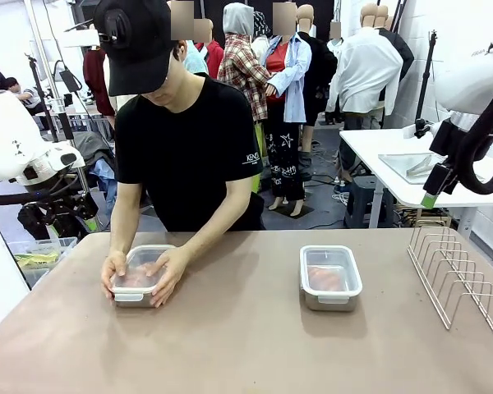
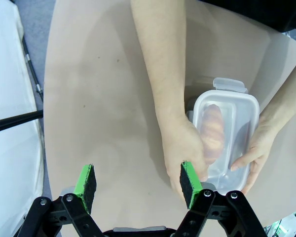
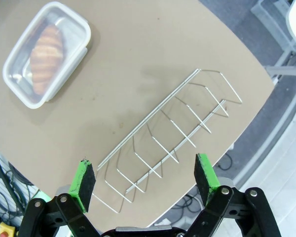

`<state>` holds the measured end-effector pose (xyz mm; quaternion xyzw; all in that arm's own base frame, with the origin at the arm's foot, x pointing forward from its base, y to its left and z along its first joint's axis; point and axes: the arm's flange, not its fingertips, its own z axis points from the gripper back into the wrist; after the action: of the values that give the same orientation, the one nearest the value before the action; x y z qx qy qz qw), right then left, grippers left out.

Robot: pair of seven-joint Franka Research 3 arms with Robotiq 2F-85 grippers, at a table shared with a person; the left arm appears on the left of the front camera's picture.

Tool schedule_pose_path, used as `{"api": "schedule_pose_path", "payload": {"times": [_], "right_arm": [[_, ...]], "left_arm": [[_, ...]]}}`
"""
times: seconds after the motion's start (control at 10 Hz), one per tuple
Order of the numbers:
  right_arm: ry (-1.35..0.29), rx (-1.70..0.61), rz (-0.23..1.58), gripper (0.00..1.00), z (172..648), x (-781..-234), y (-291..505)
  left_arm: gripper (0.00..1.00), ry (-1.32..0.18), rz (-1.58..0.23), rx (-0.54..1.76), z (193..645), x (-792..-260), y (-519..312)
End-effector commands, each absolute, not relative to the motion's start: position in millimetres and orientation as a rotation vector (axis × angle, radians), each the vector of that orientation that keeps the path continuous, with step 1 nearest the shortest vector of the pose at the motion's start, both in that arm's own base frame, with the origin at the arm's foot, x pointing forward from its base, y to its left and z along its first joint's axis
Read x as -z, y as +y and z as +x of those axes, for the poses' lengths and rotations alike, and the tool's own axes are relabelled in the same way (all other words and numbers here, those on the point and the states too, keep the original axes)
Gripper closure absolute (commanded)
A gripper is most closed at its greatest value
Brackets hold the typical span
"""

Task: Place the bread in airtight containers.
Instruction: Release when the human grabs the Airtight Container lid.

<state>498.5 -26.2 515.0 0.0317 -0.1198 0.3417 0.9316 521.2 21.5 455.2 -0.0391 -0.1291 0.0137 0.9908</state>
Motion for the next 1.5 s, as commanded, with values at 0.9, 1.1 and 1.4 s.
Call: {"api": "schedule_pose_path", "payload": {"times": [0.9,1.1,1.4], "right_arm": [[-0.235,-0.698,0.057,0.00,500.7,-516.1,-26.1],[-0.235,-0.698,0.057,0.00,500.7,-516.1,-26.1],[-0.235,-0.698,0.057,0.00,500.7,-516.1,-26.1]], "left_arm": [[0.12,-0.263,-0.077,-0.029,520.6,-457.0,22.3],[0.12,-0.263,-0.077,-0.029,520.6,-457.0,22.3],[0.12,-0.263,-0.077,-0.029,520.6,-457.0,22.3]]}}
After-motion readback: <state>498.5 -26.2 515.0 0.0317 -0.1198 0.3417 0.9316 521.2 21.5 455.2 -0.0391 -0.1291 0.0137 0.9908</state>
